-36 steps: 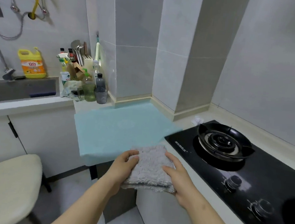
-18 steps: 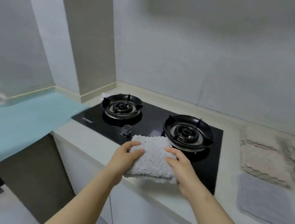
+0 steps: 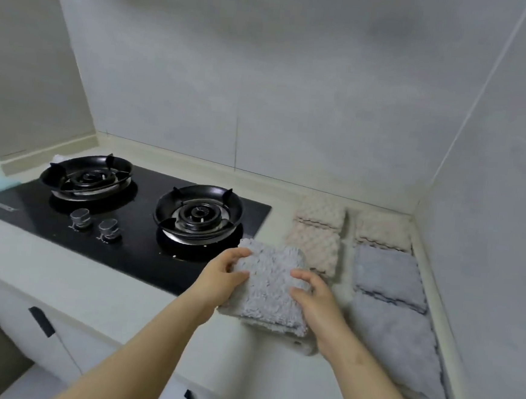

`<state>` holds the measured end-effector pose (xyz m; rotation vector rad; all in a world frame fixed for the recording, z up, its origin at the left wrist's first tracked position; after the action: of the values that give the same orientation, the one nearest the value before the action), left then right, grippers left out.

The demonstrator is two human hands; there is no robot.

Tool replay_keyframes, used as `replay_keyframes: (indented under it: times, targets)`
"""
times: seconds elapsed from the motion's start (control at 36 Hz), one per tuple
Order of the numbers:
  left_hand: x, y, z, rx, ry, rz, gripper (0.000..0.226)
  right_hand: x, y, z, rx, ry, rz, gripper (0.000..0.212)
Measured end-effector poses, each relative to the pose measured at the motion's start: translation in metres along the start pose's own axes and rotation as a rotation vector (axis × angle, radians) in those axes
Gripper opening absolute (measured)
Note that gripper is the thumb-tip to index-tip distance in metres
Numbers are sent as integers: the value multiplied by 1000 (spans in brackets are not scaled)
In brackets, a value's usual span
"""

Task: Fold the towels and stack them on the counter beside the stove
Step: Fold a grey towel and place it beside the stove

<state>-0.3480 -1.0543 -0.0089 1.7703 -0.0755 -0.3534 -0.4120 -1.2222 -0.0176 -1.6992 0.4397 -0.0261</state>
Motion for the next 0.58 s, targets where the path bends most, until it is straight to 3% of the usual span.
replay_keyframes:
  times: [0.58]
  targets:
    - [51, -15, 65, 322, -119, -46, 39, 28, 30, -50, -436, -144, -10, 17]
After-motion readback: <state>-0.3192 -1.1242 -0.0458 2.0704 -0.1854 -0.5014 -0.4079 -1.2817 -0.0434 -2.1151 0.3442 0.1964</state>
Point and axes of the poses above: each hand's wrist, its own x-axis towards the middle knuckle, its own z-axis out of the palm, y = z × x, the point moved 9 cm from there along x, towards the middle knuckle, and after that the axes turned 1 degree about y, right-handed, at the moved point
